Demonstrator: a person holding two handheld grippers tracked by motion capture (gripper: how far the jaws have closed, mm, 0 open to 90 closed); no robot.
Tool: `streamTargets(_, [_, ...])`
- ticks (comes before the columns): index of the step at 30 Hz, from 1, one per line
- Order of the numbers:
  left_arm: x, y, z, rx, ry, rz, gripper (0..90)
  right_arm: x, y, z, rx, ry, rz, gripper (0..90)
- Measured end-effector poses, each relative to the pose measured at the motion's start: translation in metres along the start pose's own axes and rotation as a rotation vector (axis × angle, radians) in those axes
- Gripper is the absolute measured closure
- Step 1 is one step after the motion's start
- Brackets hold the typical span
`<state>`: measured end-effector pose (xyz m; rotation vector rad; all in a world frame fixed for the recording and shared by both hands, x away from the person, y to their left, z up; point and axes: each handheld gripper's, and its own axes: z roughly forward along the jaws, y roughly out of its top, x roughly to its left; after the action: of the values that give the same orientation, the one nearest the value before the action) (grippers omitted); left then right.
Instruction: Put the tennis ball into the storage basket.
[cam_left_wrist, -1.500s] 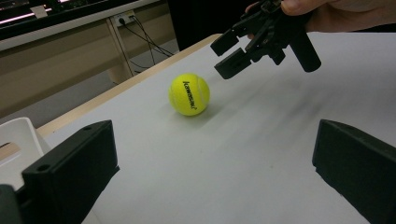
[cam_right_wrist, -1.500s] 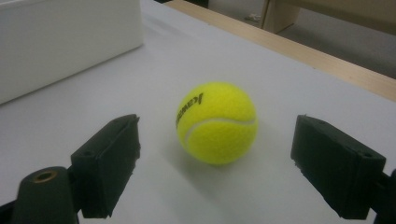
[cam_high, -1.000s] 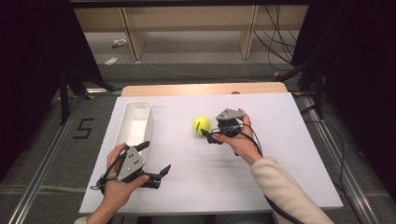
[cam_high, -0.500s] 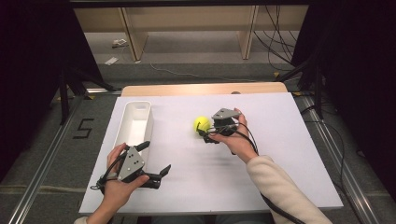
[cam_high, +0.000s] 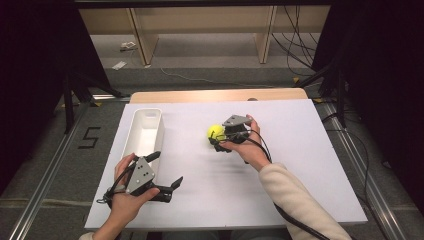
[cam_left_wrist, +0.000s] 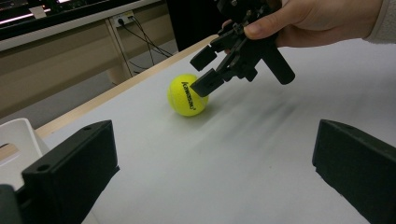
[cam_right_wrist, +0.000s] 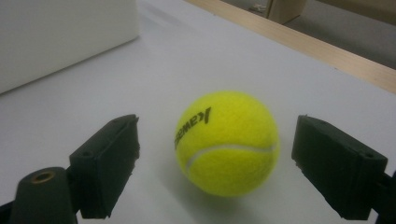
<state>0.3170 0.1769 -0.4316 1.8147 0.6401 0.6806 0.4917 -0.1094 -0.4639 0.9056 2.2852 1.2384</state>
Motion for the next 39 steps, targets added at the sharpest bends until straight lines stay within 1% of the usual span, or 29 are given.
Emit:
streamTargets(6, [0.000,0.000,0.000,0.000,0.000,-0.002,0.0,-0.003,-0.001,0.009,0.020,-0.009,0.002,15.7])
streamTargets(10, [0.000,0.000,0.000,-0.001,-0.002,-0.002,0.0,-0.004,-0.001,0.016,0.033,-0.015,0.012,15.7])
streamTargets(15, [0.000,0.000,0.000,-0.003,-0.004,-0.003,0.0,-0.006,0.000,0.023,0.046,-0.022,0.005,15.6])
streamTargets(19, [0.000,0.000,0.000,-0.004,-0.004,-0.003,0.0,-0.007,0.000,0.029,0.062,-0.025,0.008,15.7])
streamTargets(25, [0.000,0.000,0.000,-0.003,-0.006,-0.005,0.0,-0.007,-0.001,0.035,0.084,-0.031,0.020,15.6])
streamTargets(31, [0.000,0.000,0.000,-0.004,-0.007,-0.005,0.0,-0.007,0.002,0.039,0.089,-0.034,0.023,16.0])
streamTargets(39, [0.000,0.000,0.000,-0.005,-0.009,-0.002,0.0,-0.006,0.002,0.043,0.092,-0.046,0.036,22.5])
